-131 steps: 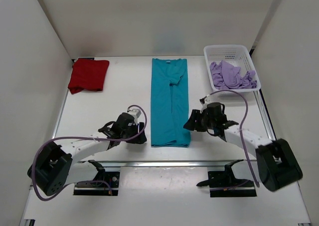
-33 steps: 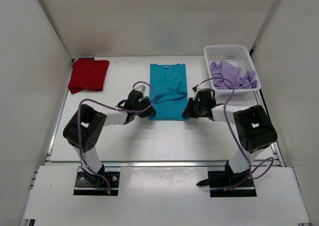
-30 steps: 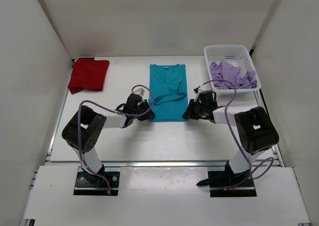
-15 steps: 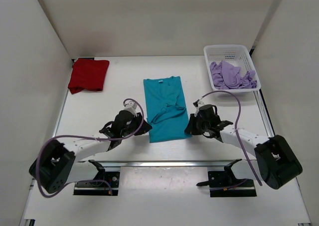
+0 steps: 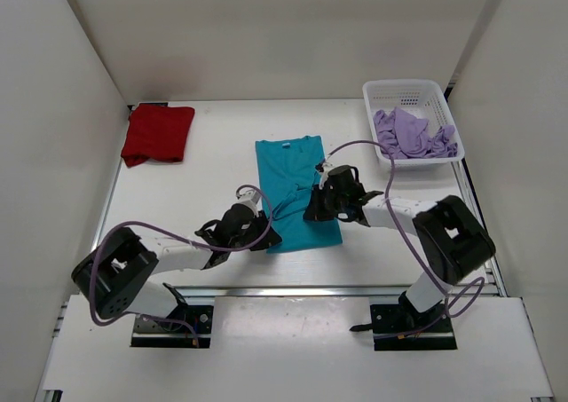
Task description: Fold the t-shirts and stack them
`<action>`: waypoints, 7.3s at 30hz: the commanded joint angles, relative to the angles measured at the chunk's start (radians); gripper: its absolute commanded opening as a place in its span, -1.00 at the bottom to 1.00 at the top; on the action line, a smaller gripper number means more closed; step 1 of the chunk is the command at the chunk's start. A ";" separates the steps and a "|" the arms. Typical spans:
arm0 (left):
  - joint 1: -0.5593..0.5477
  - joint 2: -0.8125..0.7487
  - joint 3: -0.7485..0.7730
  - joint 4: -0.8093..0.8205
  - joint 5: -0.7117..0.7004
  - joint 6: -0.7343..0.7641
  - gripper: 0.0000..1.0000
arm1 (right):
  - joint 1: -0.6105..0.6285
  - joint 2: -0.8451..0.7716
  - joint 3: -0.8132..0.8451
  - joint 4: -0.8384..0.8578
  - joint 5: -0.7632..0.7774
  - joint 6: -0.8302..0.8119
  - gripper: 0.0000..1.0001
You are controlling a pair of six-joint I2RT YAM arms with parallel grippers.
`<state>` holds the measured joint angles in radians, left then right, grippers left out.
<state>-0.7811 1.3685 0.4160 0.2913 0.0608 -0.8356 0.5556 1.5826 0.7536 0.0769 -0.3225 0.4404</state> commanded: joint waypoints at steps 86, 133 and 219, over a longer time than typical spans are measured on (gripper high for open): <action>0.045 -0.077 -0.085 -0.302 -0.010 0.165 -0.69 | -0.045 -0.343 -0.433 0.155 0.003 0.095 -0.99; 0.629 0.578 0.995 -0.414 0.066 0.152 0.20 | -0.333 0.816 1.466 -0.390 -0.247 -0.029 -0.02; 1.195 0.523 0.818 -0.037 0.361 -0.111 0.97 | -0.020 -0.179 -0.218 0.267 -0.291 0.135 -0.05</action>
<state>0.4034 1.9362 1.3766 0.1486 0.3325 -0.8482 0.4961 1.3926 0.5377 0.2829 -0.6071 0.5907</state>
